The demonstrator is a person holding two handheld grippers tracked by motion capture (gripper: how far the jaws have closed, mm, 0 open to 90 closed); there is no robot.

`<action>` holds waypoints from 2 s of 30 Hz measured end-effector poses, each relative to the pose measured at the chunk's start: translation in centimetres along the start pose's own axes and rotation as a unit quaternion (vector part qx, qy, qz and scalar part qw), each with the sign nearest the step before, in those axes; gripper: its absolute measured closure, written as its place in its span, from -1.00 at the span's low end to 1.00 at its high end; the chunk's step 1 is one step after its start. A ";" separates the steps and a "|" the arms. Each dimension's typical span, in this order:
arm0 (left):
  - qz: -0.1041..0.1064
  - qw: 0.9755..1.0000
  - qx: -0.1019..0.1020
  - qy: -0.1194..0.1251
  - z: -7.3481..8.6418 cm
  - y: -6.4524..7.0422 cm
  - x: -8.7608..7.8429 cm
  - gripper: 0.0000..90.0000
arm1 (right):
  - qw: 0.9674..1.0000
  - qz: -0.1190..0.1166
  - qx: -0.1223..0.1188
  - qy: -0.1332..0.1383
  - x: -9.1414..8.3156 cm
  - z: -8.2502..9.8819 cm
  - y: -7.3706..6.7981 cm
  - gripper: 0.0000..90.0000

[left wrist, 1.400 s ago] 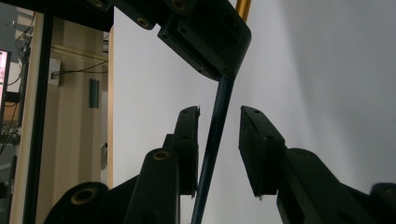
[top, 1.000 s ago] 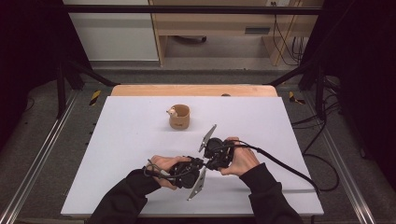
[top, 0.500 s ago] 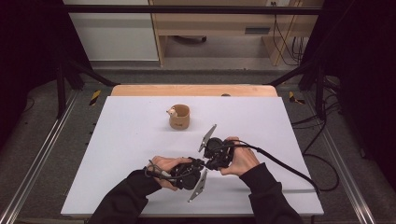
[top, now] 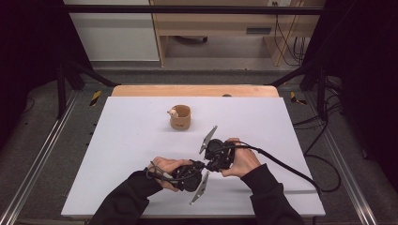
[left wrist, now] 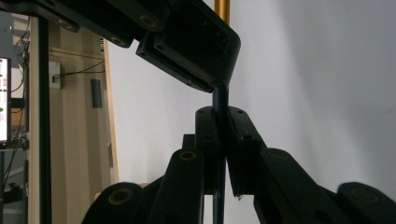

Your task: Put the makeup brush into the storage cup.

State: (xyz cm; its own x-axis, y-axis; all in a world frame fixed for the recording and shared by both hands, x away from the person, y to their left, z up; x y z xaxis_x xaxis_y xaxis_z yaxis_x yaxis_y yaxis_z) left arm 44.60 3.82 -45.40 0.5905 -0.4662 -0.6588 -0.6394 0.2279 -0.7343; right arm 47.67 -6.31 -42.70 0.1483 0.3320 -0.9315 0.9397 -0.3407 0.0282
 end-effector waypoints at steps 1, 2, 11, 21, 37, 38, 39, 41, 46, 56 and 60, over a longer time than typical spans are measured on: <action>0.000 1.000 -0.001 -0.001 0.1 -0.1 0.0 0.85 | 1.000 0.000 -0.004 0.003 0.0 0.0 0.0 0.85; -0.001 1.000 -0.003 0.001 0.1 -0.1 -0.1 0.85 | 1.000 0.001 -0.005 0.007 0.0 0.0 0.0 0.85; 0.003 0.999 -0.032 -0.018 1.4 -0.5 -0.3 0.85 | 0.999 0.030 -0.005 0.045 -1.2 0.2 0.6 0.57; 0.008 0.993 -0.116 -0.023 3.8 -0.8 -0.6 0.85 | 0.986 0.093 0.039 0.129 -4.2 2.1 3.0 0.10; 0.009 0.964 -0.264 0.012 6.3 -1.5 -1.5 0.85 | 0.961 0.157 0.124 0.188 -5.4 6.9 5.4 -0.28; 0.010 0.962 -0.272 0.013 6.4 -1.5 -1.6 0.85 | 0.959 0.160 0.130 0.193 -5.3 7.1 5.4 -0.31; 0.008 0.960 -0.281 0.016 6.5 -1.5 -1.6 0.85 | 0.958 0.159 0.133 0.195 -5.2 7.3 5.5 -0.34; 0.009 0.956 -0.294 0.017 6.8 -1.5 -1.7 0.85 | 0.955 0.168 0.140 0.198 -5.1 7.7 5.7 -0.41; 0.008 0.944 -0.329 0.026 7.3 -1.6 -1.8 0.85 | 0.948 0.183 0.156 0.210 -4.9 8.4 5.9 -0.53; -0.009 0.911 -0.410 0.049 8.1 -1.9 -2.3 0.85 | 0.929 0.199 0.189 0.246 -4.6 10.1 5.8 -0.66; -0.022 0.896 -0.439 0.057 8.3 -2.1 -2.4 0.85 | 0.925 0.203 0.198 0.252 -4.3 10.8 5.8 -0.69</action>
State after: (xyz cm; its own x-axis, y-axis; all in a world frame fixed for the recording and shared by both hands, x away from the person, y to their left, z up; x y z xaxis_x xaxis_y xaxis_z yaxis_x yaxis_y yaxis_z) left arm 48.63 11.52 -43.61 0.6018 -0.5544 -0.5748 -0.7878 -0.5302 -0.3135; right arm 49.11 -19.25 -42.43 0.6834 0.4392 -0.5831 0.6028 -0.7901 0.1114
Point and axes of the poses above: each handheld gripper's, and its own axes: x roughly forward along the jaws, z roughly out of its underside, y roughly to its right, the point moved 5 cm from there along x, roughly forward along the jaws, and after that the axes turned 2 degrees about z, right-handed, at the moved point
